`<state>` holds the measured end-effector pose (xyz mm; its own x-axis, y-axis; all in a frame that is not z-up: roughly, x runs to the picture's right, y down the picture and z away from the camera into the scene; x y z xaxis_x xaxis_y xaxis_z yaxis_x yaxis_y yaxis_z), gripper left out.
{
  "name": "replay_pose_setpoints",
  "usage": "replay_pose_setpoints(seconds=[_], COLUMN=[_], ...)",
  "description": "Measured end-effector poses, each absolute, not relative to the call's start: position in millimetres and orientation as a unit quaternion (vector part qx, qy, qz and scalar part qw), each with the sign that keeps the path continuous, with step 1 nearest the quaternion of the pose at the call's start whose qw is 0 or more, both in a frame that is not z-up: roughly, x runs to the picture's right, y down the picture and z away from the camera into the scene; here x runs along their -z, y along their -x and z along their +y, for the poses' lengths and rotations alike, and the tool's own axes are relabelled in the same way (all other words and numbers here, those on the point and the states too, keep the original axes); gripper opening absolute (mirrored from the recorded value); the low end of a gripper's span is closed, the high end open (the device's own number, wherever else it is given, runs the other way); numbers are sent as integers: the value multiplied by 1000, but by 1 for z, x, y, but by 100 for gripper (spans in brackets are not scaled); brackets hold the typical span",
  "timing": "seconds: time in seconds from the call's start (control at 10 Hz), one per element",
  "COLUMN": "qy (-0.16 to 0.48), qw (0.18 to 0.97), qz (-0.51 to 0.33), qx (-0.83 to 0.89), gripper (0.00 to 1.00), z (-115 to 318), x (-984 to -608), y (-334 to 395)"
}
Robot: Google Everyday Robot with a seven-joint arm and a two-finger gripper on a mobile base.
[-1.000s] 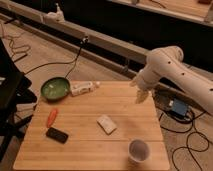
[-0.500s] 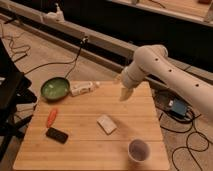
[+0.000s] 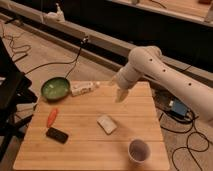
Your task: Pick up the ceramic bowl
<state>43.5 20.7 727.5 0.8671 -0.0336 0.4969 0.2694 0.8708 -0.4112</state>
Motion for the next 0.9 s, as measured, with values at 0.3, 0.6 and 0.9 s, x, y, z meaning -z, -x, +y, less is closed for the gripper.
replay_pose_setpoints(seconds=[0.3,0.6,0.9], qy=[235,224,214], qw=[924,910,897], qz=[-288,-335,-374], qx=[87,93,97], gripper=[65,65,65], z=[24,19,16], x=[-746,-757,-760], y=[8,61,114])
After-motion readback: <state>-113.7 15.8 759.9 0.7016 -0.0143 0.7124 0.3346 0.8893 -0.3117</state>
